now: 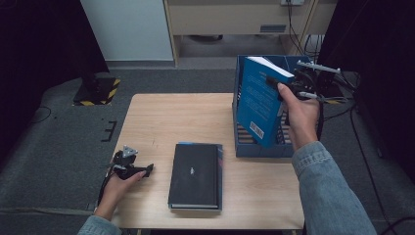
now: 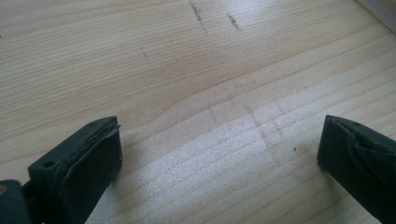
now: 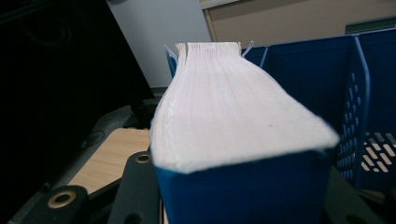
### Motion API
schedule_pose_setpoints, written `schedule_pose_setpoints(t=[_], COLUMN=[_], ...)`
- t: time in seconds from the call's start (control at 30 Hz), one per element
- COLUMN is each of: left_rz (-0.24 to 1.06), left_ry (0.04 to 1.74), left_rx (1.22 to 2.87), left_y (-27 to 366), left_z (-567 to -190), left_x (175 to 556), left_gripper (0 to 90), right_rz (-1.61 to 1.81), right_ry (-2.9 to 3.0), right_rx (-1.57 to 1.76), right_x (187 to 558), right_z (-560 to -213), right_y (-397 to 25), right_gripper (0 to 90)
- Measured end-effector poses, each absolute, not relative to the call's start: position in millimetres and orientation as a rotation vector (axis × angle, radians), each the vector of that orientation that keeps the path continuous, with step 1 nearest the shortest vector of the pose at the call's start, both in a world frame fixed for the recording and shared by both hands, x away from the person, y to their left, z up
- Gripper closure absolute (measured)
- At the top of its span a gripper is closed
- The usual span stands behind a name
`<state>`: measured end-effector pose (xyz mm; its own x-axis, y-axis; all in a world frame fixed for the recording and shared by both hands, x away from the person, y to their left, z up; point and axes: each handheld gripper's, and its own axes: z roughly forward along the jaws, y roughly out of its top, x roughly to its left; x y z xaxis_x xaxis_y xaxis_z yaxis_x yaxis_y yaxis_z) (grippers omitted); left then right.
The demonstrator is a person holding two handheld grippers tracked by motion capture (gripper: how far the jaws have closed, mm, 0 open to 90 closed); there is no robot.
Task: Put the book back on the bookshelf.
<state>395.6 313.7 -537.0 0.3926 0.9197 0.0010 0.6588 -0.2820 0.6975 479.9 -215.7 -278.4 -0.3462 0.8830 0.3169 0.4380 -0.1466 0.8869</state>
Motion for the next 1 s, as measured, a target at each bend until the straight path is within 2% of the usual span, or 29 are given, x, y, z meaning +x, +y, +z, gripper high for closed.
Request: schedule_pose_setpoints(t=[1.0], left_rz=[0.542], left_ry=[1.332], left_rx=[2.046], left_y=[312], left_z=[-537], left_x=[395], left_gripper=[0.0], right_rz=[1.461], right_ry=[1.665], right_rx=[1.498], right_x=[484], right_z=[-282], right_y=[-205], right_gripper=[60.2])
